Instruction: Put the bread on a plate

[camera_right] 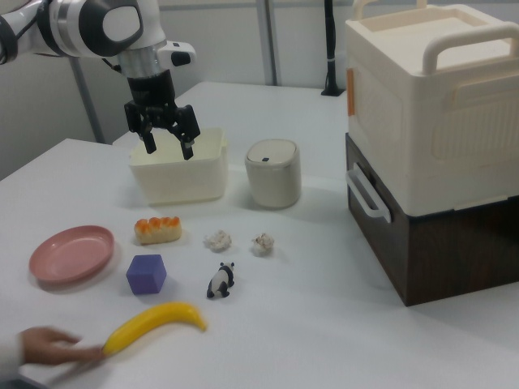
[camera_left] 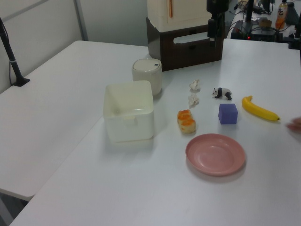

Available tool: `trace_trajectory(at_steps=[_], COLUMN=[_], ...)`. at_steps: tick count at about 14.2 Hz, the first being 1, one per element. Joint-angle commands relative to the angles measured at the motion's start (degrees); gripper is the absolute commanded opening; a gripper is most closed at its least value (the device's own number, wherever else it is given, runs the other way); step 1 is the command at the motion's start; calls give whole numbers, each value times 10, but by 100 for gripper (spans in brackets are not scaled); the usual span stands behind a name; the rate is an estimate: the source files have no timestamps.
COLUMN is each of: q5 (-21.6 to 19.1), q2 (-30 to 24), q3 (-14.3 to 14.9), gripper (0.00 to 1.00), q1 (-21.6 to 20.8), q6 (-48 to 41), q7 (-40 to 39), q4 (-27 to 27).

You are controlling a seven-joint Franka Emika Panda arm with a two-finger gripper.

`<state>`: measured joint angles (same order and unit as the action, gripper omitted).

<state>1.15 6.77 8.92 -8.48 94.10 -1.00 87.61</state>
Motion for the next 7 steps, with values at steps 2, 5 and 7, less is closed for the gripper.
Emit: trace_trajectory(at_steps=[2,5,7], q5=[5,3,3], q2=[-11,-11,-12], q3=[2,4,6], gripper=[100,100,100], q1=[-2,-3,-1], q6=[-8,-8,-10], q7=[-6,-6,-10], q4=[6,1,0])
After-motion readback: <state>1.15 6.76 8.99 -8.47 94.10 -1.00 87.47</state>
